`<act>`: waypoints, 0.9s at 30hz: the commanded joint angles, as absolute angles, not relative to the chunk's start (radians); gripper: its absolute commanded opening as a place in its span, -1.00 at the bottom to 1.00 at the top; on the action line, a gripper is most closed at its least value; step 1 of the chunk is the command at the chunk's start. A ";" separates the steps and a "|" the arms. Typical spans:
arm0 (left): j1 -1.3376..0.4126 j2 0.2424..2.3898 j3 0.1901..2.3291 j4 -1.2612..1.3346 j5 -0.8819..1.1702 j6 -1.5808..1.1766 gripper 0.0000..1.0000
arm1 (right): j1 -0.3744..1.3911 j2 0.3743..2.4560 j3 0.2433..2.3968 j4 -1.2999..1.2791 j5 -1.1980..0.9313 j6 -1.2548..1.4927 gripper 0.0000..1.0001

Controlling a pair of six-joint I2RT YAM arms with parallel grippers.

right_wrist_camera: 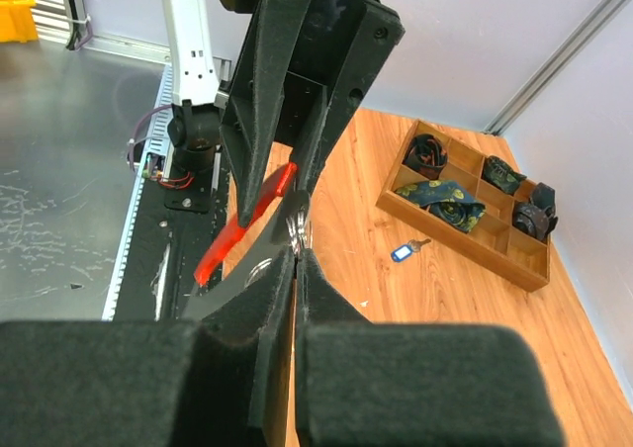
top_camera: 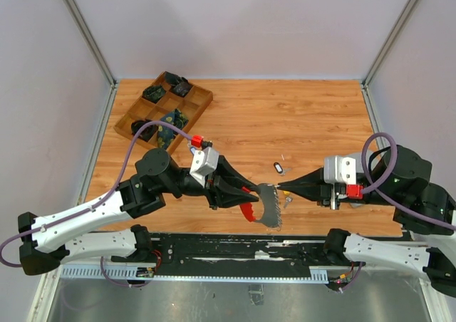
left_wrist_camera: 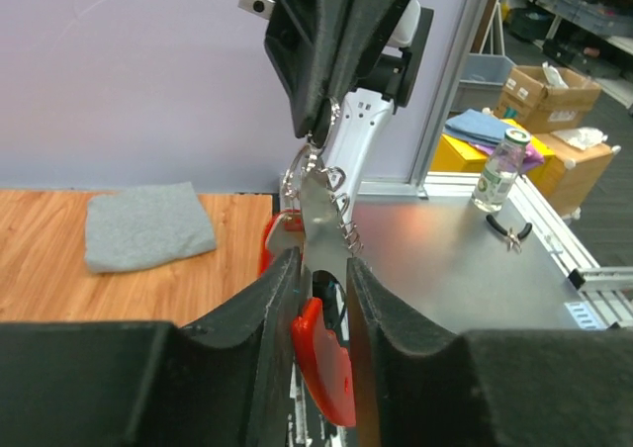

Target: Put the keys on the keyring

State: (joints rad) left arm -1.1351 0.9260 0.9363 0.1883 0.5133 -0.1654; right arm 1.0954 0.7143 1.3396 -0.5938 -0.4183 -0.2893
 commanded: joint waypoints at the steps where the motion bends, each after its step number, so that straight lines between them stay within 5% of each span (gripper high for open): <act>1: -1.138 0.918 0.939 0.207 0.481 -0.165 -0.32 | 1.107 0.734 1.412 -0.660 -0.370 -0.262 -0.99; 18: -1.138 0.874 0.991 0.043 0.228 -0.072 0.13 | 1.106 1.113 1.737 -1.272 0.004 -0.102 -0.99; 27: -1.139 0.850 0.984 0.014 0.209 -0.066 0.22 | 1.075 1.115 1.725 -1.207 -0.063 -0.070 -0.99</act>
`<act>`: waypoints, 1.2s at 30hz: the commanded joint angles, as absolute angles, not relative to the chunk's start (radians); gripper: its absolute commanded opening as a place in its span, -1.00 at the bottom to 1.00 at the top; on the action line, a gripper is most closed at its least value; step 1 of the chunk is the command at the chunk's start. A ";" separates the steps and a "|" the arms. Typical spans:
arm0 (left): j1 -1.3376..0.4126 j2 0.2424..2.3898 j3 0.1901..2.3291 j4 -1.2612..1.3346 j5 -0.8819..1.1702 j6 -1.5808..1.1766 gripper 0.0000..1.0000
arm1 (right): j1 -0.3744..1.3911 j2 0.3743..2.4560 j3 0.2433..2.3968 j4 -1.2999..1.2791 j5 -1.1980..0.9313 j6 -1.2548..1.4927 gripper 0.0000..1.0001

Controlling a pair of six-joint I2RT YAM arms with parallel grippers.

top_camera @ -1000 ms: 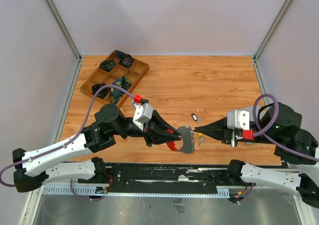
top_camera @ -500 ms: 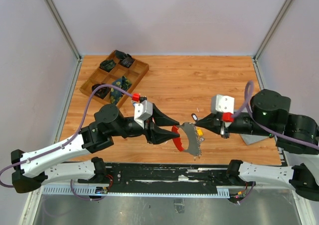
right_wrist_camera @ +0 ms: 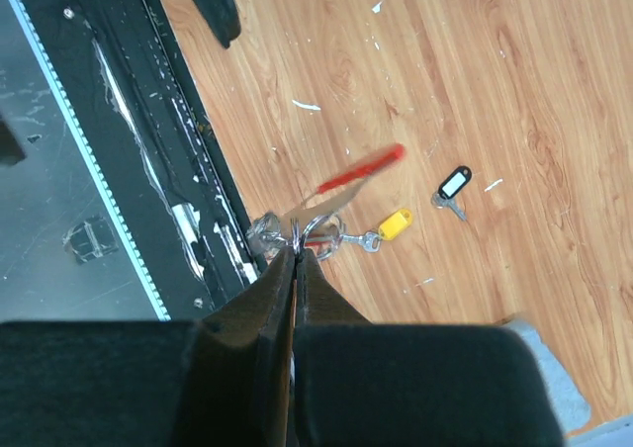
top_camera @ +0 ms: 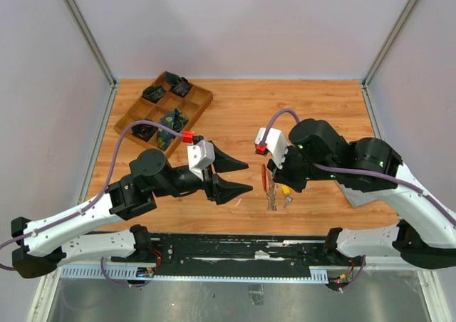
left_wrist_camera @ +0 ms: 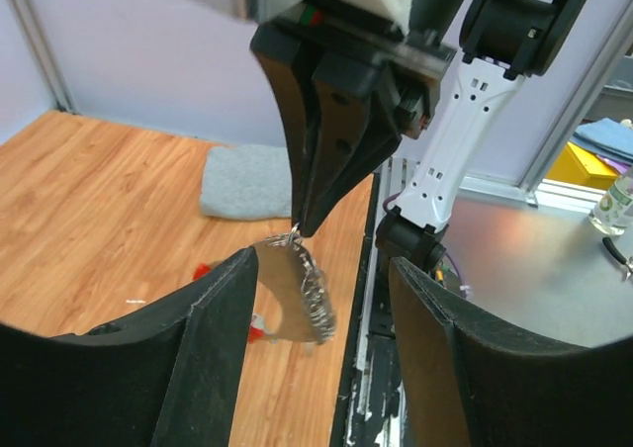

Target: Put the keys on the keyring

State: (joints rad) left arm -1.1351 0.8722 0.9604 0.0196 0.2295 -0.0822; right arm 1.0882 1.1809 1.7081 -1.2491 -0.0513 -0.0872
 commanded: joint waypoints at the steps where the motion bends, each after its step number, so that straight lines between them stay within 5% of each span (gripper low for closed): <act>1: -1.139 0.847 0.983 0.014 0.208 -0.066 0.22 | 1.075 1.099 1.713 -1.177 -0.080 -0.082 -0.99; 5: -1.139 0.844 0.981 0.029 0.229 -0.056 0.17 | 1.075 1.037 1.650 -1.064 -0.124 -0.145 -0.99; 12: -1.139 0.890 1.032 0.036 0.316 -0.018 -0.25 | 1.075 0.929 1.541 -0.839 -0.190 -0.226 -0.99; 36: -1.139 0.945 1.058 0.134 0.351 -0.014 -0.44 | 1.075 0.839 1.403 -0.562 -0.336 -0.197 -0.99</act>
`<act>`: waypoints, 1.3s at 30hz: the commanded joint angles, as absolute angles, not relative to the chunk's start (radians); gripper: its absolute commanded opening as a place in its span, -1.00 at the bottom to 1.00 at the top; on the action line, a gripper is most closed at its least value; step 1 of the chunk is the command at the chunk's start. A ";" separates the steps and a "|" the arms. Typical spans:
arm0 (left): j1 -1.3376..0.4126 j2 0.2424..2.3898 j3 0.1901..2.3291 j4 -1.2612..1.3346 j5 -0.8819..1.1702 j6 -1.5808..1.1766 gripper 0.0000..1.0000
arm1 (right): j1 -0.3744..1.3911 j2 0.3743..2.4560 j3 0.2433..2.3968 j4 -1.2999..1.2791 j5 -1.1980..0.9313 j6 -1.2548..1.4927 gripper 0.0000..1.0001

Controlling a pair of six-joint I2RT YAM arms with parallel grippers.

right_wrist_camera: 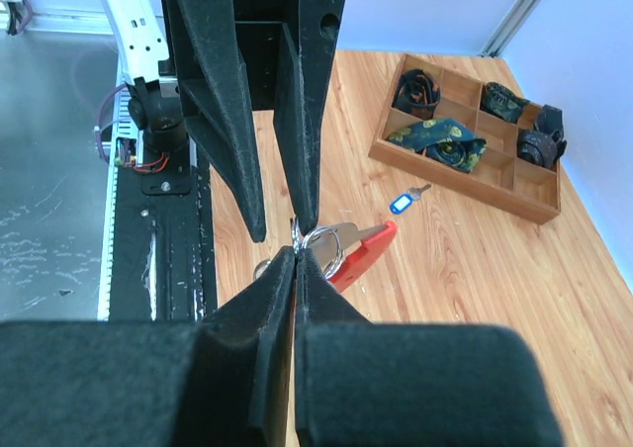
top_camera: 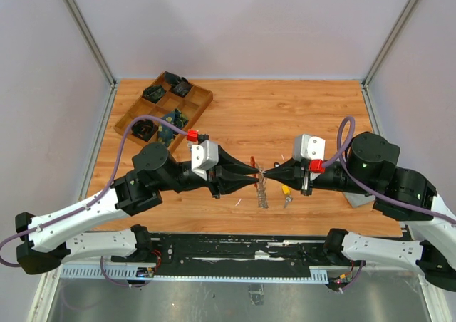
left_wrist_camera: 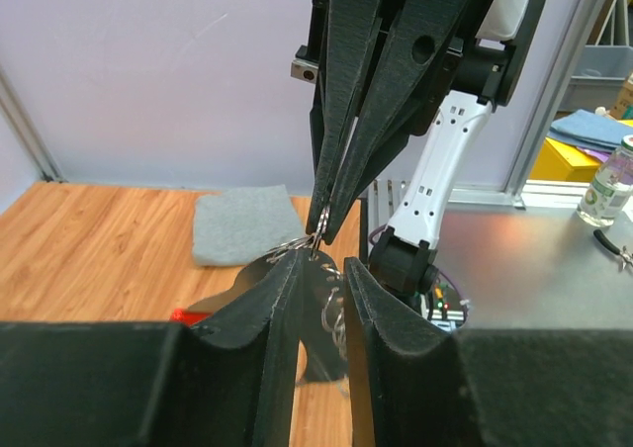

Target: Put the keys on the keyring

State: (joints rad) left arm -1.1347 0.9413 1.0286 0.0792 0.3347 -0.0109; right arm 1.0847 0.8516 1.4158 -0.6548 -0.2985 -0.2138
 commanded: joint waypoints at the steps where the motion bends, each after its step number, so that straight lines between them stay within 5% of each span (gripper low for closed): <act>1: -1.140 0.946 1.057 0.138 0.353 -0.017 -0.43 | 1.075 0.840 1.401 -0.557 -0.336 -0.195 -0.99; 18: -1.138 0.945 1.043 0.199 0.353 -0.036 -0.62 | 1.075 0.792 1.292 -0.397 -0.351 -0.135 -0.99; 29: -1.138 0.949 1.058 0.182 0.359 -0.033 -0.99 | 1.075 0.743 1.216 -0.299 -0.360 -0.109 -0.98; 39: -1.139 1.032 1.227 -0.157 0.345 0.054 -0.99 | 1.075 0.789 1.382 -0.629 -0.384 -0.279 -0.29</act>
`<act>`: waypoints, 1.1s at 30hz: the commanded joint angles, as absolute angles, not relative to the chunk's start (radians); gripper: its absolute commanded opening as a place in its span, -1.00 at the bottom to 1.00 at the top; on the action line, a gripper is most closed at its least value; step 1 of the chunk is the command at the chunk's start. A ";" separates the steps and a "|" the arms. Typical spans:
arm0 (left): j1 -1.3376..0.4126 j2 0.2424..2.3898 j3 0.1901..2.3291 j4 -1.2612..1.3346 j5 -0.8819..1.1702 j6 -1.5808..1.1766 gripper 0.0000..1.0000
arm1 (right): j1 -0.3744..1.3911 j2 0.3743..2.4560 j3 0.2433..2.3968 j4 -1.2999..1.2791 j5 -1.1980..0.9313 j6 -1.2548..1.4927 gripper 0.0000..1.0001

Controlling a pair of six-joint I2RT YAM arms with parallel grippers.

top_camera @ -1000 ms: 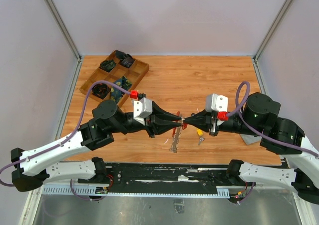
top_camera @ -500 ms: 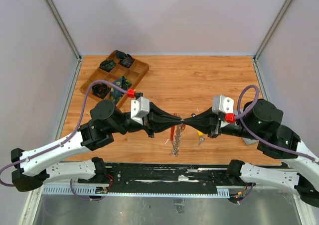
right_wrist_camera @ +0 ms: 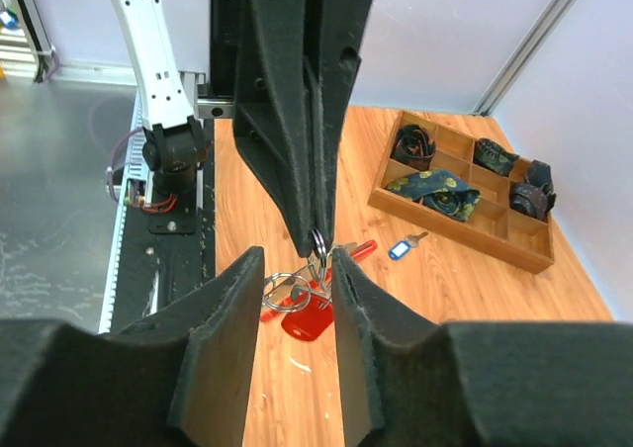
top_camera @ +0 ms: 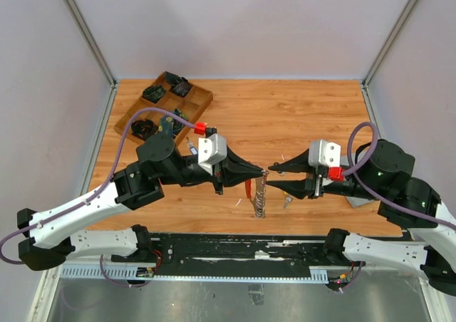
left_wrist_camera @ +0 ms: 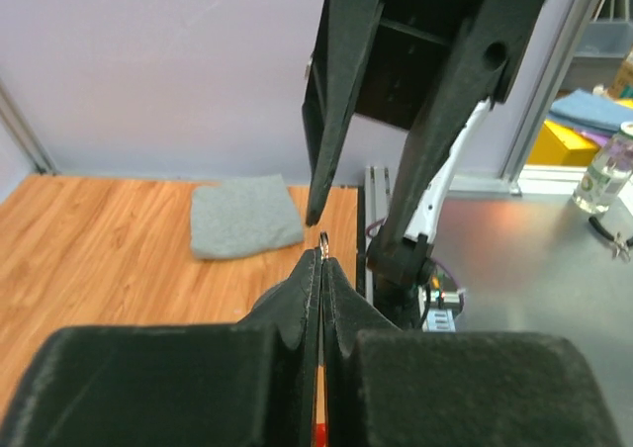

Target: Put the keys on the keyring

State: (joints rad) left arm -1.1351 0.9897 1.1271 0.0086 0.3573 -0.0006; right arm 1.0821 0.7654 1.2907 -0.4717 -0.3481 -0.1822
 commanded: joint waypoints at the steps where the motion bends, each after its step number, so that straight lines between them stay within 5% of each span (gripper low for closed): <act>1: -1.139 1.047 1.253 -0.200 0.343 0.065 -0.99 | 1.075 0.804 1.404 -0.670 -0.391 -0.297 -0.27; 11: -1.139 1.153 1.414 -0.479 0.350 0.155 -0.99 | 1.075 0.887 1.466 -0.832 -0.354 -0.346 -0.22; 33: -1.139 1.132 1.414 -0.484 0.382 0.175 -0.99 | 1.075 0.894 1.412 -0.796 -0.333 -0.327 -0.35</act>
State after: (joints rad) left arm -1.1351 1.1515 1.3884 -0.5186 0.3607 0.1654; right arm 1.0821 0.8951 1.4193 -0.8196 -0.3321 -0.3344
